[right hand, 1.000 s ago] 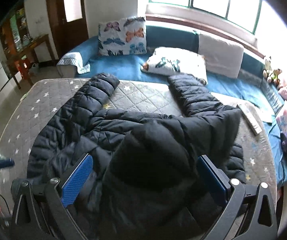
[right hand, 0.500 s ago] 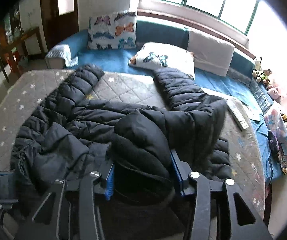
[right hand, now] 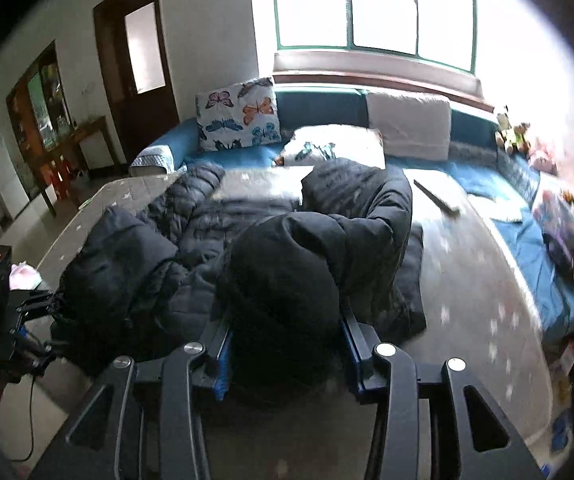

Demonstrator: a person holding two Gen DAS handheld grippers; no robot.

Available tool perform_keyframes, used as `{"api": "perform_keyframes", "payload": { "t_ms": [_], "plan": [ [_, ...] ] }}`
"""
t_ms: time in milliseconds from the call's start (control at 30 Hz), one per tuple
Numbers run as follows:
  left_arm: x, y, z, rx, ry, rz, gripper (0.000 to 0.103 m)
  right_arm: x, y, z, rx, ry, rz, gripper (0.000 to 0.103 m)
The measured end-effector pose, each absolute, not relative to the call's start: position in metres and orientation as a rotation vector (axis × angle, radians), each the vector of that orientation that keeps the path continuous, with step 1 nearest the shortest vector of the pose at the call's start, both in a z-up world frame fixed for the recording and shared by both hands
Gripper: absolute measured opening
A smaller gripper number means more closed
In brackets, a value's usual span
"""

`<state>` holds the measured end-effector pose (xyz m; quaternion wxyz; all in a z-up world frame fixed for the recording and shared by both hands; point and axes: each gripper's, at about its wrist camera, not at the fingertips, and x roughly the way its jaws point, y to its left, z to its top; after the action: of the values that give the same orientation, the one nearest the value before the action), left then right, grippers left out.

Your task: Fold large clothes

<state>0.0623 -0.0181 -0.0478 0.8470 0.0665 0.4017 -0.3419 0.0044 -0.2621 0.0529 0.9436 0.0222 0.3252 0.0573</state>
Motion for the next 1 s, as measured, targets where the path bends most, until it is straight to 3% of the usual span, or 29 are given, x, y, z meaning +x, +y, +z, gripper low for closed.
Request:
{"api": "perform_keyframes", "payload": {
  "t_ms": [200, 367, 567, 733, 1000],
  "plan": [
    [0.030, -0.026, -0.070, 0.207, 0.910, -0.751, 0.056, -0.026, -0.295, -0.005, 0.177, 0.853, 0.102, 0.048],
    [0.014, -0.023, -0.049, 0.233, 0.871, -0.748, 0.057, -0.032, -0.301, -0.022, 0.153, 0.968, 0.062, 0.051],
    [0.010, -0.032, -0.010, 0.215, 0.777, -0.747, 0.058, -0.042, -0.300, 0.012, 0.024, 0.917, -0.021, 0.053],
    [0.059, -0.061, -0.018, 0.144, 0.824, -0.756, 0.058, -0.020, -0.298, 0.050, 0.023, 0.781, 0.026, 0.054],
    [0.083, -0.110, -0.079, 0.111, 0.991, -0.861, 0.058, 0.062, -0.257, -0.002, -0.035, 0.910, 0.208, 0.055]
  ]
}}
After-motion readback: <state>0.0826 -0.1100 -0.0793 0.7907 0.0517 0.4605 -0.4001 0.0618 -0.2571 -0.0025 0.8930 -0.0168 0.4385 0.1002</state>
